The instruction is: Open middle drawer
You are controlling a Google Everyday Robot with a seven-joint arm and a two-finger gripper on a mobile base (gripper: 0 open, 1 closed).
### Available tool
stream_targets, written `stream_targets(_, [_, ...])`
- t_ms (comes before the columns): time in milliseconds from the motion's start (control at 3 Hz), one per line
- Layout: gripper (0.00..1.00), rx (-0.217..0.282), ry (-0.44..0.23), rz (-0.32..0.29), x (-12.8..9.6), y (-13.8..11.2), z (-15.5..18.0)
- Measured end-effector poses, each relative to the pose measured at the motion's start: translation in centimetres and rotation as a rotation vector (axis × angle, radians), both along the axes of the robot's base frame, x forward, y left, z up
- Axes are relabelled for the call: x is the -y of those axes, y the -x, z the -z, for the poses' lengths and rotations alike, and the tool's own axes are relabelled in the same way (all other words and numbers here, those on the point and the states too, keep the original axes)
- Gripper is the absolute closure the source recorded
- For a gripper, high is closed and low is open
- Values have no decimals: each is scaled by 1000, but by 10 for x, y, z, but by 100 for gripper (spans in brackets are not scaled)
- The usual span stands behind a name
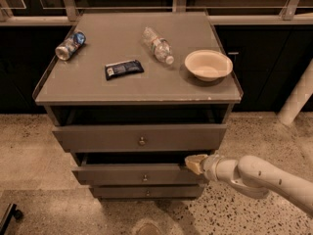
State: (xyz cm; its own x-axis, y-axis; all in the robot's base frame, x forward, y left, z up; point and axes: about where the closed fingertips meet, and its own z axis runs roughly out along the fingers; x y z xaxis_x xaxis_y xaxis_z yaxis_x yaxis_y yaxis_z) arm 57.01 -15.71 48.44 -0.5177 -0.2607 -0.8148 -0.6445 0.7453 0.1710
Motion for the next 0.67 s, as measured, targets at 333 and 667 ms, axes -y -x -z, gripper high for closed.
stream_targets(333, [100,4,-15,11,-5,-21,1])
stream_targets(667, [100,-31,-10,16,-11,-36,15])
